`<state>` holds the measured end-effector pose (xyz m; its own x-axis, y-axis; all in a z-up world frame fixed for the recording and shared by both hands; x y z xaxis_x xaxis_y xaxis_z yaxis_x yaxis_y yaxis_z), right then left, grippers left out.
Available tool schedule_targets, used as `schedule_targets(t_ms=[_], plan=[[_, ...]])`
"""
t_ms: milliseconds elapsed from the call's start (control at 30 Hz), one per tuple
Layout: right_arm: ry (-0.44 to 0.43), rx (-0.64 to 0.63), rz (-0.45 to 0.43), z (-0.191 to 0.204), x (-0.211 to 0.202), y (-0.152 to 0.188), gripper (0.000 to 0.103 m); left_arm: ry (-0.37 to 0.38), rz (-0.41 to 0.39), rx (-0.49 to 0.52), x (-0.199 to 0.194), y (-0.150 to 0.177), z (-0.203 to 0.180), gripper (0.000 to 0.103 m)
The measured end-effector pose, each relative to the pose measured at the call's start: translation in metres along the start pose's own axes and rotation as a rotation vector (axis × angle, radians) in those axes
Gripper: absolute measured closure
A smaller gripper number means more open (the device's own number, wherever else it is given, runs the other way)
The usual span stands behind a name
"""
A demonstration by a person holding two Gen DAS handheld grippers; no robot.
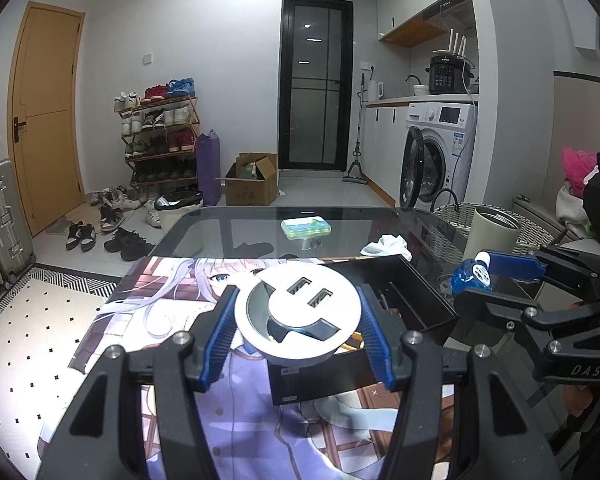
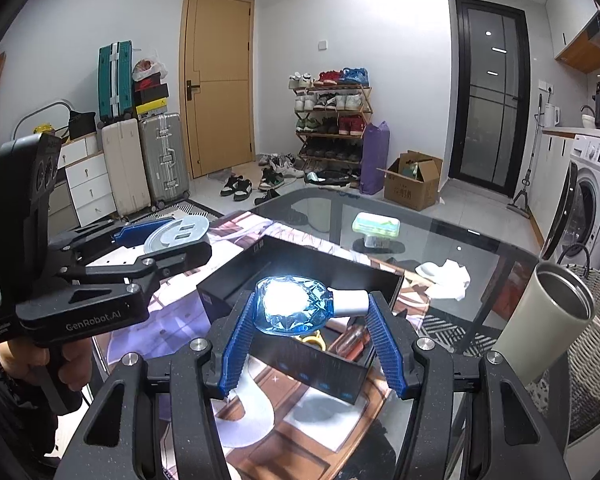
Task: Organize rigid objects
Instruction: 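Lift and carry the USB hub and blue bottle over the black box, then open both tools to drop the USB hub and blue bottle into the box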
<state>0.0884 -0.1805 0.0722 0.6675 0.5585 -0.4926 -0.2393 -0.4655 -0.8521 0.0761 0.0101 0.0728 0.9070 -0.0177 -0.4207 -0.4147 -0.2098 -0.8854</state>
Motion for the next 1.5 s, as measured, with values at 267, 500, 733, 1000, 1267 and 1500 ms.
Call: schedule_targets(t_ms=[267, 500, 733, 1000, 1267, 1500], plan=[[-0.008, 0.001, -0.018, -0.008, 0.007, -0.013, 0.047, -0.026, -0.029, -0.004, 0.009, -0.007, -0.001, 0.046], [-0.016, -0.004, -0.024, -0.014, 0.019, -0.021, 0.047, -0.047, -0.039, 0.003, 0.025, -0.01, -0.001, 0.046], [-0.014, 0.002, -0.03, -0.025, 0.041, -0.016, 0.047, -0.064, -0.03, -0.003, 0.045, -0.005, 0.003, 0.046], [-0.03, 0.01, -0.029, -0.035, 0.071, 0.001, 0.047, -0.073, -0.027, 0.022, 0.064, 0.007, -0.001, 0.046], [-0.038, 0.029, -0.021, -0.038, 0.089, 0.011, 0.047, -0.074, -0.042, 0.03, 0.072, 0.012, -0.002, 0.046], [-0.027, 0.044, -0.032, -0.037, 0.094, 0.018, 0.047, -0.072, -0.04, 0.027, 0.074, 0.011, -0.001, 0.046]])
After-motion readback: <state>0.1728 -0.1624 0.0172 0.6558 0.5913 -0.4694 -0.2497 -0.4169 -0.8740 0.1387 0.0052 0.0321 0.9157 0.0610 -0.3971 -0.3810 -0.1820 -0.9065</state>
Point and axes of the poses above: each gripper's, at about its wrist camera, not at the fingertips, and x roughly the way its jaws point, z to its left, y to its underside, the point moved 1 cm from there along x, roughly the way its jaws point, and after that the axes turned 9 degrees about -x, right-handed, at the moved point
